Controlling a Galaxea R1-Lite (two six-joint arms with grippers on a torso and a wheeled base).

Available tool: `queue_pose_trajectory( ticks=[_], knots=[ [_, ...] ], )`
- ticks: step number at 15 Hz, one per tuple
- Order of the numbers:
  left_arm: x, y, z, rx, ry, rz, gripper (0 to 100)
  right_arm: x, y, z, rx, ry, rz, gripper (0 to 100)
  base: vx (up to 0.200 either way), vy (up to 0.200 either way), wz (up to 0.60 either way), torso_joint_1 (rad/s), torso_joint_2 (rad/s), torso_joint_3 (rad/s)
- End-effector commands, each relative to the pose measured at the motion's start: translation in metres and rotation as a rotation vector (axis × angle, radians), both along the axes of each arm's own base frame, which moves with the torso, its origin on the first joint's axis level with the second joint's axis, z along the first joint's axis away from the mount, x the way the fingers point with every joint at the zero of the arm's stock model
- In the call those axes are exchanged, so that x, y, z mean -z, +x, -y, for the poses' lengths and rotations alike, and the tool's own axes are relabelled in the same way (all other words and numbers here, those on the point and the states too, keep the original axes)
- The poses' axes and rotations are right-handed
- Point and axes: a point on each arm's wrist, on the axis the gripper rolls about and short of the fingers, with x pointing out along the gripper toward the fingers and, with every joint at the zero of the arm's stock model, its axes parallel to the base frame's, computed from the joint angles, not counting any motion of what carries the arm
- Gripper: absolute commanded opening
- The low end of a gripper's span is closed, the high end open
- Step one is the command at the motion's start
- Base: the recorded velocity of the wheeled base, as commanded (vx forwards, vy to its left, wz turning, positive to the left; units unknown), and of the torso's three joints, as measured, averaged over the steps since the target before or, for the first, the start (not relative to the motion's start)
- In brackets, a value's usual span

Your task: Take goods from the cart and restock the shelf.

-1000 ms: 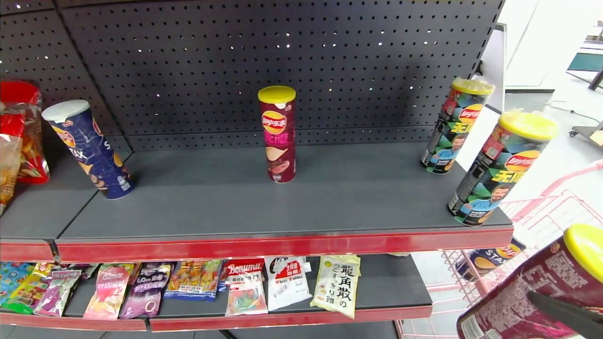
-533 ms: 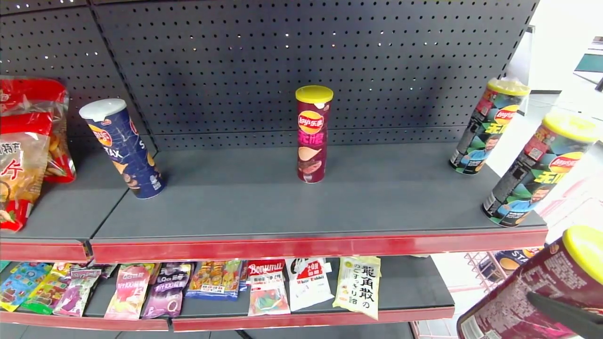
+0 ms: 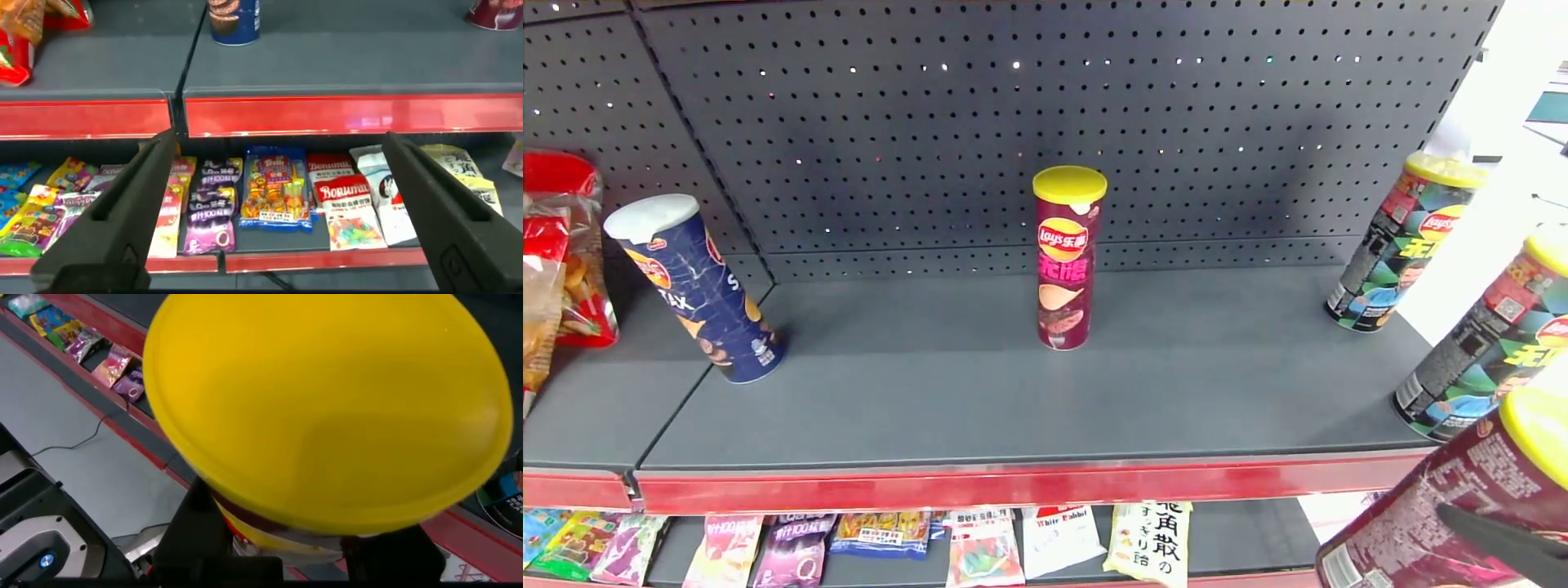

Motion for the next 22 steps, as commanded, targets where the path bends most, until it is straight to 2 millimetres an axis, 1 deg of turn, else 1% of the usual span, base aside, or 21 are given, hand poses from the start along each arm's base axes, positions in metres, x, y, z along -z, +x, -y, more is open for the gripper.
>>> queue_pose_trajectory(
  ticks=[1,3,5,7,8,11,13,14,15,16,17,18,20,21,22],
  knots=[
    [0.0,0.0,0.0,0.0,-0.001,0.0,100,0.0,-0.004,0.001,-0.001,0.004,0.014,0,0.0,0.0,0.0,0.0,0.0,0.0],
    [0.0,0.0,0.0,0.001,0.002,0.0,100,0.004,-0.009,0.002,-0.001,0.006,0.023,0,0.0,0.0,0.0,0.0,0.0,0.0],
    [-0.001,0.002,0.0,0.014,0.005,-0.032,100,0.001,-0.013,0.003,-0.001,0.014,0.049,0,0.0,0.0,0.0,0.0,0.0,0.0],
    [-0.001,0.002,0.001,0.052,0.014,-0.027,100,-0.002,-0.014,0.003,-0.002,0.017,0.064,0,0.0,0.0,0.0,0.0,0.0,0.0],
    [-0.002,0.002,0.001,0.083,0.023,-0.022,100,-0.007,-0.012,0.003,-0.007,0.02,0.074,0,0.0,0.0,0.0,0.0,0.0,0.0],
    [-0.002,0.002,0.002,0.108,0.059,-0.02,100,-0.011,-0.004,-0.003,-0.061,0.018,0.046,0,0.0,0.0,0.0,0.0,0.0,0.0],
    [-0.006,0.001,0.003,0.138,0.086,0.001,100,-0.009,-0.001,-0.005,-0.077,0.012,0.026,0,0.0,0.0,0.0,0.0,0.0,0.0],
    [-0.098,0.012,0.004,0.227,-0.017,0.027,100,-0.012,0.003,-0.006,-0.083,0.011,0.023,0,0.0,0.0,0.0,0.0,0.0,0.0],
    [-0.125,0.026,0.005,0.229,-0.067,0.007,100,-0.014,0.004,-0.007,-0.084,0.012,0.024,0,0.0,0.0,0.0,0.0,0.0,0.0],
    [-0.181,0.062,0.008,0.291,-0.099,-0.012,100,-0.013,0.007,-0.008,-0.084,0.01,0.01,0,0.0,0.0,0.0,0.0,0.0,0.0],
    [-0.185,0.097,0.015,0.408,-0.033,-0.094,100,-0.014,0.009,-0.008,-0.084,0.01,0.006,0,0.0,0.0,0.0,0.0,0.0,0.0],
    [-0.179,0.126,0.024,0.526,0.033,-0.15,100,-0.015,0.012,-0.009,-0.083,0.011,-0.004,0,0.0,0.0,0.0,0.0,0.0,0.0],
    [-0.168,0.19,0.051,0.762,0.08,-0.202,100,-0.018,0.016,-0.01,-0.078,0.016,-0.012,0,0.0,0.0,0.0,0.0,0.0,0.0],
    [-0.166,0.206,0.06,0.802,0.085,-0.211,100,-0.02,0.018,-0.011,-0.077,0.018,-0.01,0,0.0,0.0,0.0,0.0,0.0,0.0],
    [-0.16,0.241,0.084,0.88,0.089,-0.246,100,-0.026,0.02,-0.011,-0.071,0.028,-0.001,0,0.0,0.0,0.0,0.0,0.0,0.0]
  ],
)
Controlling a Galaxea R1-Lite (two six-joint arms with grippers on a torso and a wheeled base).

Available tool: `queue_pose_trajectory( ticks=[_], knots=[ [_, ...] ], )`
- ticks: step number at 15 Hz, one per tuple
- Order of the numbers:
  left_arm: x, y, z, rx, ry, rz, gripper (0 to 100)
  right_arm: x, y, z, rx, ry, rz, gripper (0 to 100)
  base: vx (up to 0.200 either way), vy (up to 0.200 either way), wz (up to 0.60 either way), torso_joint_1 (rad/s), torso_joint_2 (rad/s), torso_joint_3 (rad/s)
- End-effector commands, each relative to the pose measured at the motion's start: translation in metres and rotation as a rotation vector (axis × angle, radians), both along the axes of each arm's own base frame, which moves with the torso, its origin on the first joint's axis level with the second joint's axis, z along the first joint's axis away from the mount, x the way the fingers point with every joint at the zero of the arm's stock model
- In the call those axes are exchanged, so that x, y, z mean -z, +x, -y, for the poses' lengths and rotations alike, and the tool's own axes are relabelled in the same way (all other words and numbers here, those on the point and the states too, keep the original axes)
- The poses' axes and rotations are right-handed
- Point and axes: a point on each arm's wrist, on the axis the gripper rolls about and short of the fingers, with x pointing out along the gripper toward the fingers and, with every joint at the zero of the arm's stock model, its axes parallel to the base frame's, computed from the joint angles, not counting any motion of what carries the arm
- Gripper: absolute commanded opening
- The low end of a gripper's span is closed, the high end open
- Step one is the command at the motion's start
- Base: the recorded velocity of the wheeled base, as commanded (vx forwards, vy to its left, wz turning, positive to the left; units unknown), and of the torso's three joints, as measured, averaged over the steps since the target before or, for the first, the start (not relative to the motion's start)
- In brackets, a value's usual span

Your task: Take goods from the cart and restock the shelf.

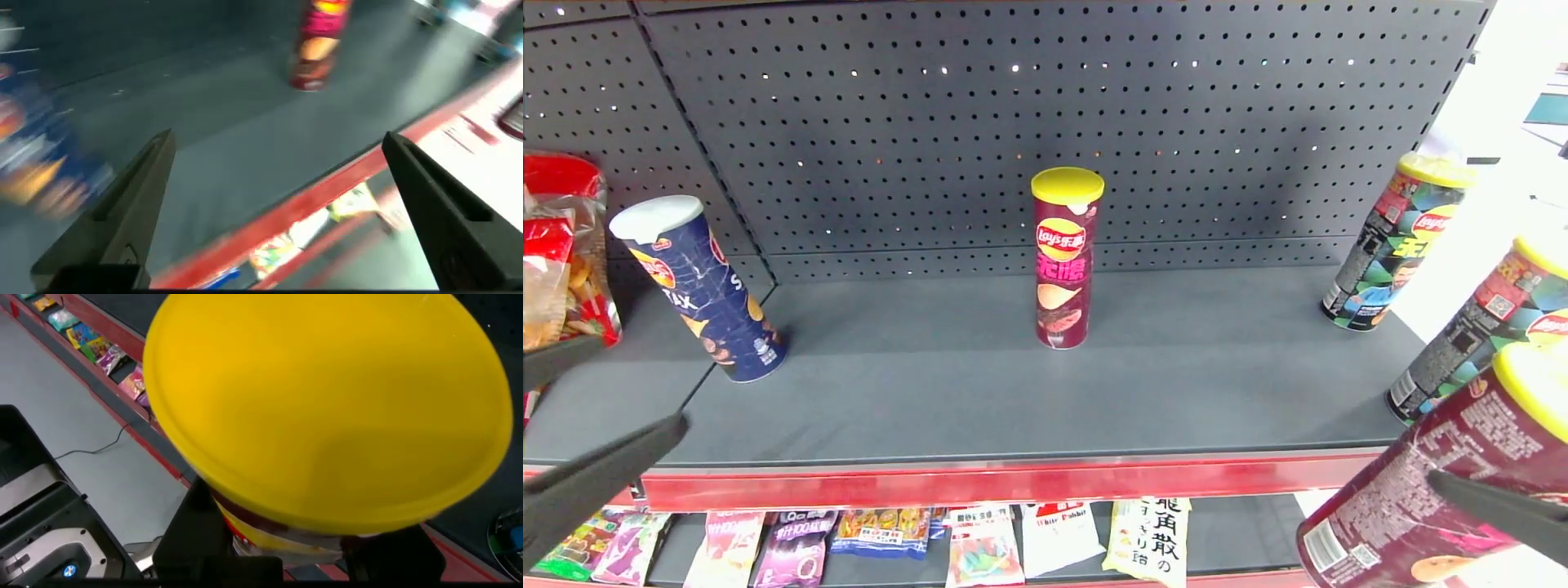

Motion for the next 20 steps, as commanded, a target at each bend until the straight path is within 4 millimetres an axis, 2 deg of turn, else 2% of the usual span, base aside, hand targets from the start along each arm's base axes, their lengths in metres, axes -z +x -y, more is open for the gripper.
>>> queue_pose_trajectory(
  ticks=[1,2,3,5,7,13,17,20],
  knots=[
    [0.005,0.152,0.081,0.402,0.054,-0.161,100,-0.005,0.006,-0.002,0.006,0.009,-0.01,0,0.0,0.0,0.0,0.0,0.0,0.0],
    [0.005,0.152,0.081,0.402,0.054,-0.161,100,-0.005,0.006,-0.002,0.006,0.009,-0.01,0,0.0,0.0,0.0,0.0,0.0,0.0],
    [0.007,0.186,0.111,0.527,0.048,-0.166,100,-0.01,0.007,-0.002,0.009,0.02,0.002,0,0.0,0.0,0.0,0.0,0.0,0.0],
    [0.019,0.218,0.125,0.544,0.109,-0.127,100,-0.013,0.007,-0.002,0.012,0.028,0.006,0,0.0,0.0,0.0,0.0,0.0,0.0],
    [0.025,0.241,0.129,0.54,0.15,-0.088,100,-0.015,0.006,-0.002,0.016,0.04,0.005,0,0.0,0.0,0.0,0.0,0.0,0.0],
    [0.024,0.281,0.13,0.505,0.164,-0.023,100,-0.016,0.005,-0.001,0.018,0.043,0.01,0,0.0,0.0,0.0,0.0,0.0,0.0],
    [0.015,0.291,0.137,0.584,0.133,0.02,100,-0.017,0.005,-0.001,0.024,0.043,0.015,0,0.0,0.0,0.0,0.0,0.0,0.0],
    [0.022,0.296,0.141,0.653,0.113,0.011,100,-0.017,0.004,-0.001,0.027,0.044,0.02,0,0.0,0.0,0.0,0.0,0.0,0.0]
  ],
)
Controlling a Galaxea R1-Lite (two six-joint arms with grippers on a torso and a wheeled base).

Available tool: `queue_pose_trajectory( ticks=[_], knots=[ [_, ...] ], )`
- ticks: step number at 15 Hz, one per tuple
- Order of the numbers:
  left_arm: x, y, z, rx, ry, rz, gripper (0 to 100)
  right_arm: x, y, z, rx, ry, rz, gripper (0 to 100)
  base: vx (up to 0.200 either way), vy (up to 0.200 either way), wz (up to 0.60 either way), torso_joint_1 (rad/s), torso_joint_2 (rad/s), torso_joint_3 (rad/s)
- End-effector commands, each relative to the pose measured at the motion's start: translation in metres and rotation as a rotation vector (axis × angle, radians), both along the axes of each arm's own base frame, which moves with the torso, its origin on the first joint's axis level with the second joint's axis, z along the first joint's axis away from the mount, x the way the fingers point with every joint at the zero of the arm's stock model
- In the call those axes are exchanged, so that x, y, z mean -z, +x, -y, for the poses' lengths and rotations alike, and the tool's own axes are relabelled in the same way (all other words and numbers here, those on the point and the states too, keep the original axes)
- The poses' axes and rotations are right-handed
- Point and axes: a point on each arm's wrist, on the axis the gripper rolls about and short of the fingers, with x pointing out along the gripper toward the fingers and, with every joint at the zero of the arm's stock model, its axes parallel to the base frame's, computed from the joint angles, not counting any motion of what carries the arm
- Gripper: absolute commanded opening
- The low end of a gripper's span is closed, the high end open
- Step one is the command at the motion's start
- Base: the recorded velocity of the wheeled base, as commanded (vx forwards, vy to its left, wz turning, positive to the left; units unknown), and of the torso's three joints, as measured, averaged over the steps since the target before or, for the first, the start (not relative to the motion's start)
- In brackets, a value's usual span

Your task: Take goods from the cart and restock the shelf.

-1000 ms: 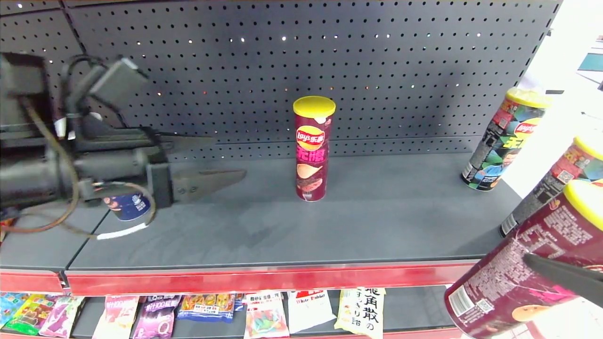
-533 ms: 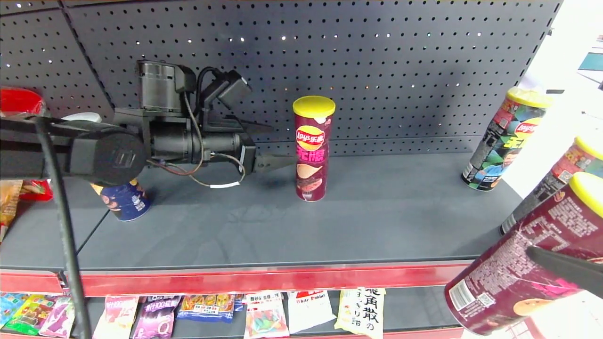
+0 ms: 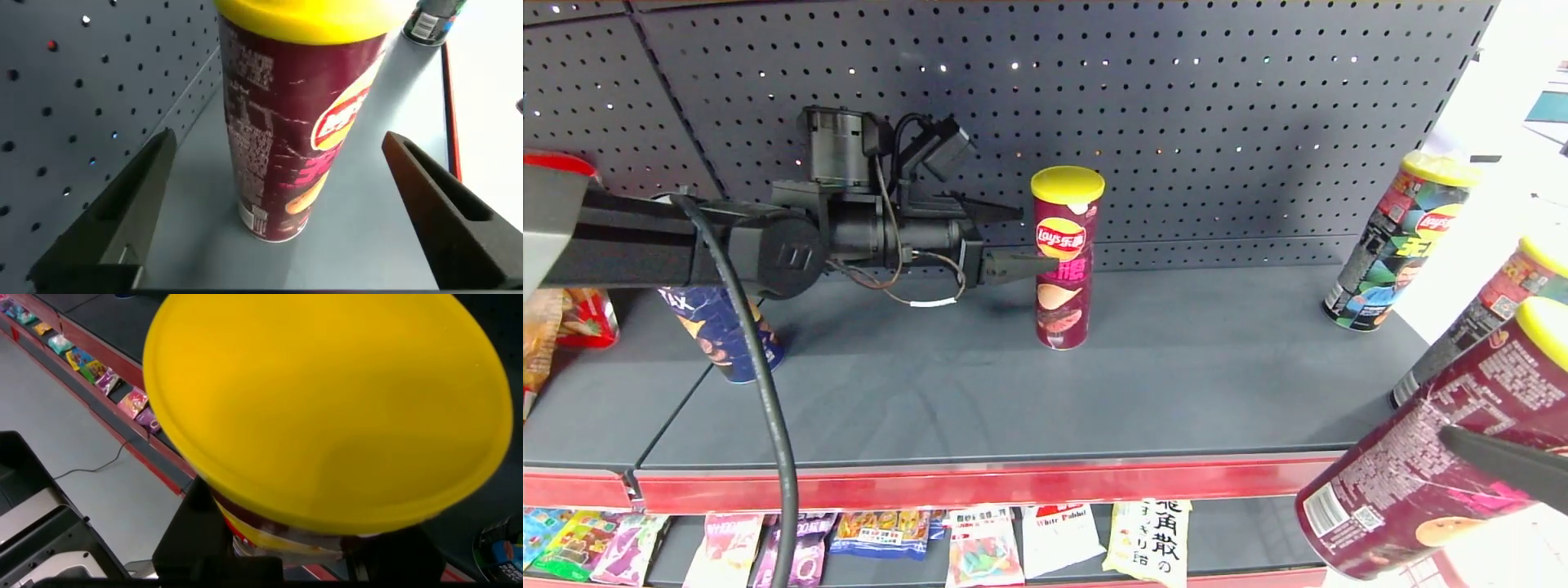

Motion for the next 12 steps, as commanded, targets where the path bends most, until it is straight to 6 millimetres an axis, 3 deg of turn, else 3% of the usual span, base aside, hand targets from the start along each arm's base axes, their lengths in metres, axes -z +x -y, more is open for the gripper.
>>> queue_pose_trajectory(
  ticks=[1,4,8,12],
  knots=[
    [0.006,0.011,0.004,0.006,-0.002,0.0,100,-0.001,0.0,0.0,-0.001,0.001,0.005,0,0.0,0.0,0.0,0.0,0.0,0.0],
    [0.002,0.026,0.012,0.012,-0.018,0.037,100,-0.002,0.0,0.0,0.002,0.0,0.008,0,0.0,0.0,0.0,0.0,0.0,0.0],
    [0.0,0.023,0.025,0.058,-0.044,0.001,100,-0.001,0.0,0.0,0.002,-0.001,0.003,0,0.0,0.0,0.0,0.0,0.0,0.0],
    [0.001,0.035,0.031,0.073,-0.058,0.019,100,-0.001,0.001,0.0,0.003,-0.003,0.001,0,0.0,0.0,0.0,0.0,0.0,0.0]
  ],
)
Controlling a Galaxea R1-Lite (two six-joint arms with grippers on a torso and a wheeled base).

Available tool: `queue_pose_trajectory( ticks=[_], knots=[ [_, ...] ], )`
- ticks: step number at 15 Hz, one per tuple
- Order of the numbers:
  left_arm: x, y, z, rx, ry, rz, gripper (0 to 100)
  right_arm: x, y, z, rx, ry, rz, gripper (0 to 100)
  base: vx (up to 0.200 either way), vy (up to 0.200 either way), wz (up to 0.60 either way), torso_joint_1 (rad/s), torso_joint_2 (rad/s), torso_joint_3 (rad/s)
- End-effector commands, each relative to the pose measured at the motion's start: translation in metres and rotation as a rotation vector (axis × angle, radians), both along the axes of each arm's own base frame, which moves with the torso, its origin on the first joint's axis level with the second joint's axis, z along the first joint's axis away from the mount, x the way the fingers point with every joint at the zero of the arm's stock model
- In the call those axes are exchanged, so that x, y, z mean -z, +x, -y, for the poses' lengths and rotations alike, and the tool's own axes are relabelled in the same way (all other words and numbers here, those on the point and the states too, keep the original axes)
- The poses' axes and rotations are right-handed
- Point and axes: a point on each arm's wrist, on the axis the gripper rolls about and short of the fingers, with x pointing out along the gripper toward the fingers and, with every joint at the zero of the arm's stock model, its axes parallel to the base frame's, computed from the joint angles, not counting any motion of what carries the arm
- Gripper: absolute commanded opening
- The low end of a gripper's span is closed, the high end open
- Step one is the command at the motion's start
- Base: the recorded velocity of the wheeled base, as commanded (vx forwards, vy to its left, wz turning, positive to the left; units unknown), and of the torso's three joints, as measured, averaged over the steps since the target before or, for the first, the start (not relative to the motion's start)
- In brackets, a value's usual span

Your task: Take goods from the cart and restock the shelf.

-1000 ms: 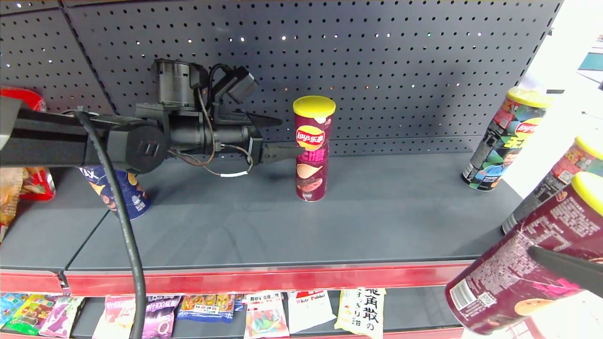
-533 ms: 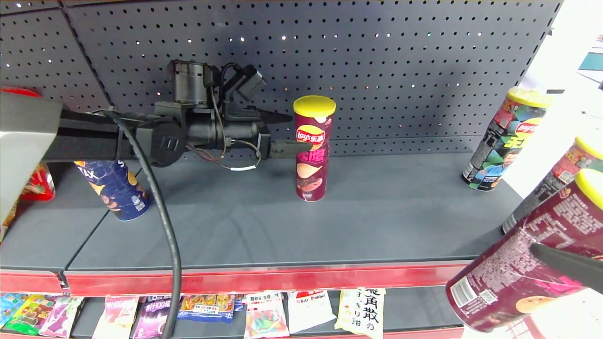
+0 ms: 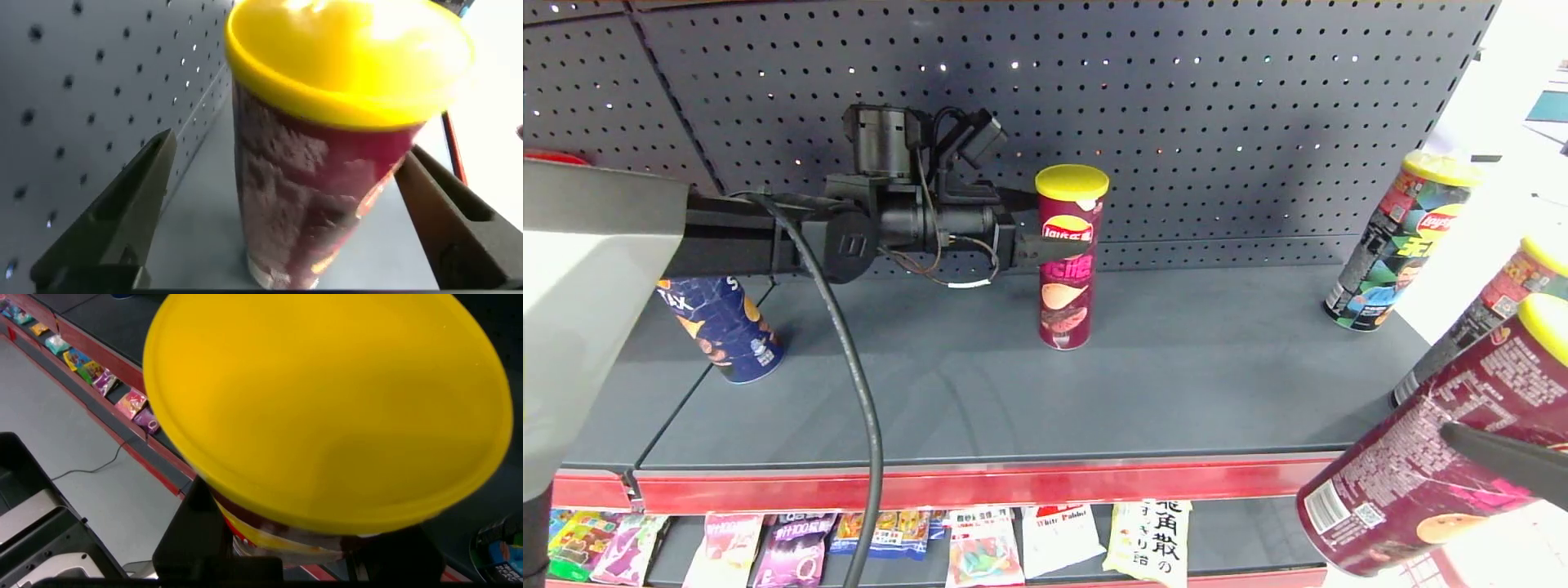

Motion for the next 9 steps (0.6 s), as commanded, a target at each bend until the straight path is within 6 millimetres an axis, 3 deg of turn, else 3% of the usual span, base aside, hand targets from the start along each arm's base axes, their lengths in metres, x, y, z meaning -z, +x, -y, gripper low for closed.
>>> queue_pose_trajectory(
  ticks=[1,9],
  knots=[
    [0.003,0.007,0.007,0.01,-0.004,0.008,100,0.0,0.001,0.0,0.001,-0.002,-0.002,0,0.0,0.0,0.0,0.0,0.0,0.0],
    [0.01,0.002,0.027,0.042,-0.009,-0.036,100,0.002,0.001,0.0,0.007,-0.005,-0.01,0,0.0,0.0,0.0,0.0,0.0,0.0]
  ],
)
